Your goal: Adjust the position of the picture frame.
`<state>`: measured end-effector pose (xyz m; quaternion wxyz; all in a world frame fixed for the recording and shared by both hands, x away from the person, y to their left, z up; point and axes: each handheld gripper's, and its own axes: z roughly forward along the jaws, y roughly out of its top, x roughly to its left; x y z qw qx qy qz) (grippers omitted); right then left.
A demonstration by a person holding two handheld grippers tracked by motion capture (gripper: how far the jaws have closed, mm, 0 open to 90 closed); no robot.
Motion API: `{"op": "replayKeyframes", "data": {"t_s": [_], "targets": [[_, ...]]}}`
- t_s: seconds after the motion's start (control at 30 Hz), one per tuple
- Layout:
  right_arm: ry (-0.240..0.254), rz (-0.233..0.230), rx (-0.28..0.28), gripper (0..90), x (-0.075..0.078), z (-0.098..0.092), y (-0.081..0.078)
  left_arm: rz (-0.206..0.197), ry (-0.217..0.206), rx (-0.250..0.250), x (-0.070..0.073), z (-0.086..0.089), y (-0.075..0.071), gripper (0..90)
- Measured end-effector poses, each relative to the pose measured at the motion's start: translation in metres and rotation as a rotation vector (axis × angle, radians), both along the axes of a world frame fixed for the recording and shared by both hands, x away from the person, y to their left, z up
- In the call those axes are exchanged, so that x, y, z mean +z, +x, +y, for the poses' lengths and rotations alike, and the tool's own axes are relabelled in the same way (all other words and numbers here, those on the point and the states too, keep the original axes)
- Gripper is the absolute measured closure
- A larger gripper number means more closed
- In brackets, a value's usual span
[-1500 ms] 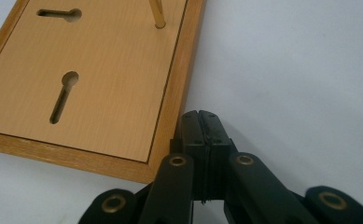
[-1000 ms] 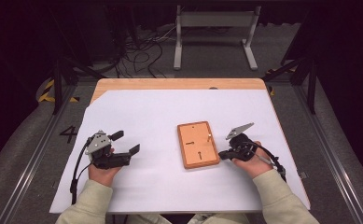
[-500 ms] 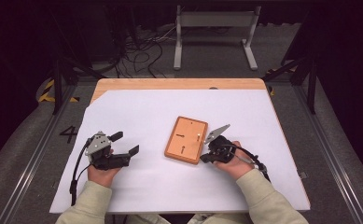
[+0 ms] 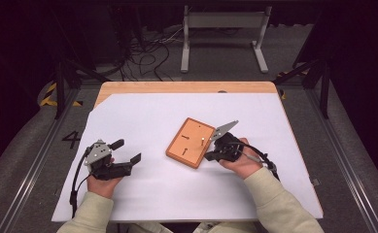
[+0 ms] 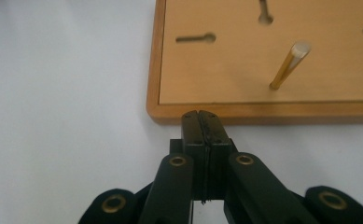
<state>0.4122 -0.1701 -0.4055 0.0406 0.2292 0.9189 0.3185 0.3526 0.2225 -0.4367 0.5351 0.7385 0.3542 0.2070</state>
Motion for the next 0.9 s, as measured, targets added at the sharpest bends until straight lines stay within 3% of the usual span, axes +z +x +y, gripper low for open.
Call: {"op": "replayKeyframes", "data": {"t_s": [0.27,0.5,0.6,0.9], "targets": [[0.036,-0.071,0.019,90.0,0.031,0.016,0.023,0.001,-0.001,0.046,-0.001,0.013,-0.013,14.9],[0.045,-0.099,0.009,90.0,0.043,0.037,0.052,0.004,-0.009,0.073,-0.002,0.022,-0.021,14.9],[0.048,-0.101,-0.003,90.0,0.045,0.044,0.064,0.002,-0.011,0.071,-0.002,0.022,-0.02,14.9],[-0.016,-0.13,-0.005,90.0,0.042,0.063,0.091,0.006,-0.004,0.057,-0.003,0.02,-0.018,15.2]]}}
